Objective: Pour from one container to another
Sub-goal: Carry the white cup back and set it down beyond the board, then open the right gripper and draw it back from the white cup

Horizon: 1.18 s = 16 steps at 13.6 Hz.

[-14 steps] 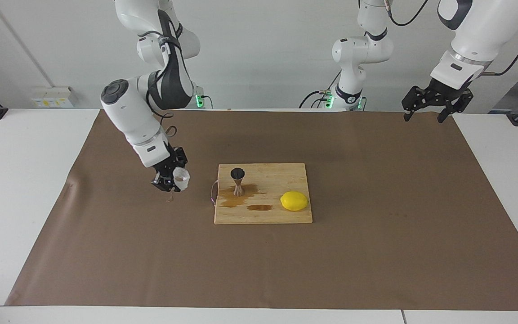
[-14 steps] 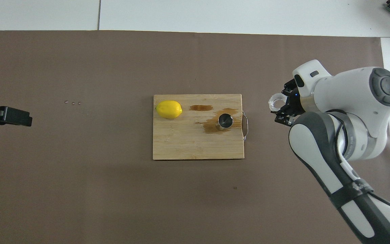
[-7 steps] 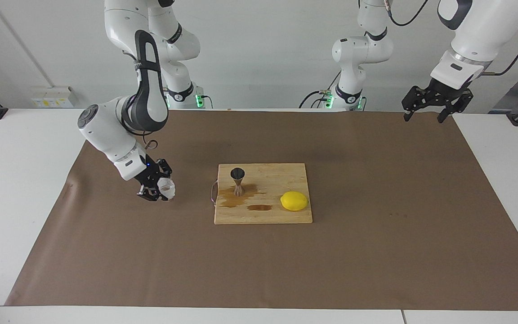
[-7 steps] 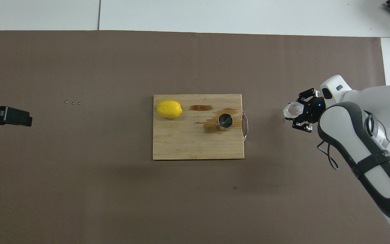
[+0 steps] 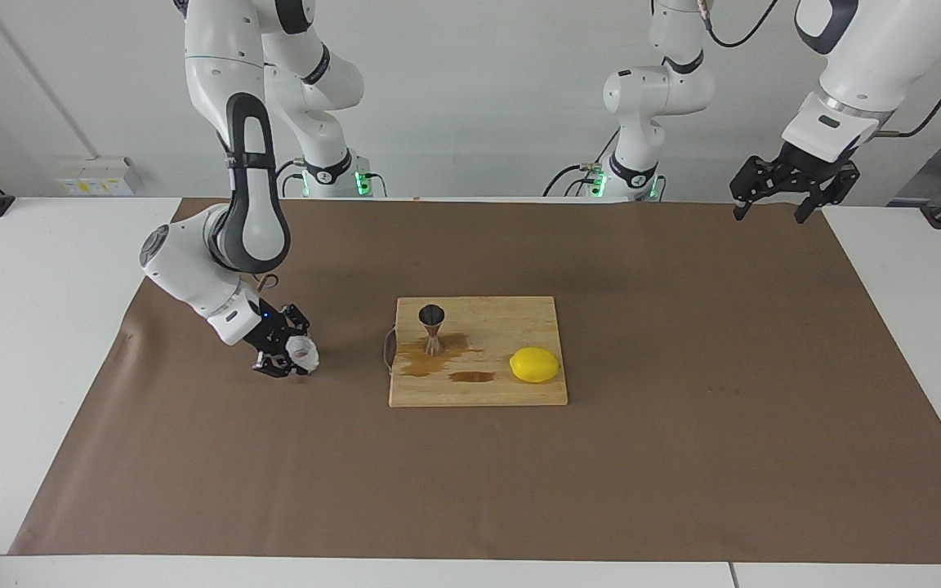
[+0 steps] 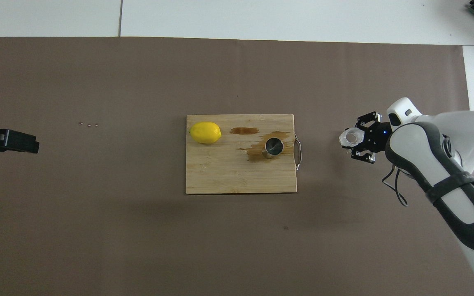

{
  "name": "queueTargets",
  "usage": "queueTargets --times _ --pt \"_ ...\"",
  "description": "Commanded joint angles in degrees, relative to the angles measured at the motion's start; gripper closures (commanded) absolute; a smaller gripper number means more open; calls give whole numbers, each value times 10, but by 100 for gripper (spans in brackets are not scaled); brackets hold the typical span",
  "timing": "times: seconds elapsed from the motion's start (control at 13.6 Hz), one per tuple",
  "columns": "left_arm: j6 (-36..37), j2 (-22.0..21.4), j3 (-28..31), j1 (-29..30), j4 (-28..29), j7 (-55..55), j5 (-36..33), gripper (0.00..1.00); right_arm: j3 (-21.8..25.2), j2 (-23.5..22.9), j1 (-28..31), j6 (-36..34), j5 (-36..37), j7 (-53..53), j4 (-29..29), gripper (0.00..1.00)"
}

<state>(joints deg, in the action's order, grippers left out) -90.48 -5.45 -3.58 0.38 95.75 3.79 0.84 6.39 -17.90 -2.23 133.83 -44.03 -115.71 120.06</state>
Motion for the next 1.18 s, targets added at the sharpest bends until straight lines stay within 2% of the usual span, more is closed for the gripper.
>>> queueTargets --times 0.0,0.22,0.52,0.74,1.11 --pt "-8 -16 1 1 17 -5 0 0 -8 1 5 6 -18 -16 0 0" --pt "-8 -16 1 1 17 -5 0 0 -7 22 -1 -2 -12 15 -3 0" --pt "-8 -16 1 1 17 -5 0 0 -5 71 -11 -54 28 158 -5 0" --pt "-8 -15 1 1 17 -5 0 0 -5 122 -20 -101 164 364 -25 0" --pt "-8 -15 1 1 17 -5 0 0 -10 138 -21 -202 355 713 -104 0"
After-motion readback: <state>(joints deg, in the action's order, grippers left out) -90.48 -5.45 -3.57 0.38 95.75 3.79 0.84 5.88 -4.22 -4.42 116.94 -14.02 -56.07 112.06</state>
